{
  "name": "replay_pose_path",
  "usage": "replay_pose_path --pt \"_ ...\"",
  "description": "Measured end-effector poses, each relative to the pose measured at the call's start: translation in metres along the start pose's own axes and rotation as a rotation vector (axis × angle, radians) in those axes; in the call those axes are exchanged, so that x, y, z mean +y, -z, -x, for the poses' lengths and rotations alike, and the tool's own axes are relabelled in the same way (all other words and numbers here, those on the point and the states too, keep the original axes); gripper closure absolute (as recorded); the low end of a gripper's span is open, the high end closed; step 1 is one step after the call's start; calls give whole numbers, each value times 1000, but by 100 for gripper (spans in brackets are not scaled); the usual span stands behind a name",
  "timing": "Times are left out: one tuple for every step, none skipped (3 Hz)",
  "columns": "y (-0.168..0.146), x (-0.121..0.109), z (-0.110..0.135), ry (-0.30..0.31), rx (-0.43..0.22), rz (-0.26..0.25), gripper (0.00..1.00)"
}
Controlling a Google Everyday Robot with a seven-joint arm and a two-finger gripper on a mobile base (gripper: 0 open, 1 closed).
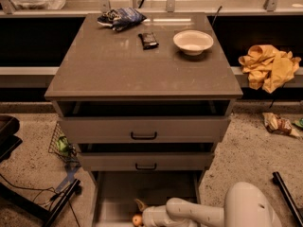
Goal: Pick orange from bottom drawer and place on counter
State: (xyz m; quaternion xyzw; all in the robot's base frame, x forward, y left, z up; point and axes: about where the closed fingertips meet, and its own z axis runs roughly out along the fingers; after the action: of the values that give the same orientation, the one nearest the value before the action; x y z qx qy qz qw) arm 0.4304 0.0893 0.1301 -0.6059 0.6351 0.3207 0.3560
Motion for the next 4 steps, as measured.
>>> replay_pose_path --pt "15 -2 -27 -9 58 -25 23" --pt "14 0 -27 -10 56 -22 48" --pt "12 1 -26 -11 55 -20 70" --pt "10 3 -25 -12 53 -16 99"
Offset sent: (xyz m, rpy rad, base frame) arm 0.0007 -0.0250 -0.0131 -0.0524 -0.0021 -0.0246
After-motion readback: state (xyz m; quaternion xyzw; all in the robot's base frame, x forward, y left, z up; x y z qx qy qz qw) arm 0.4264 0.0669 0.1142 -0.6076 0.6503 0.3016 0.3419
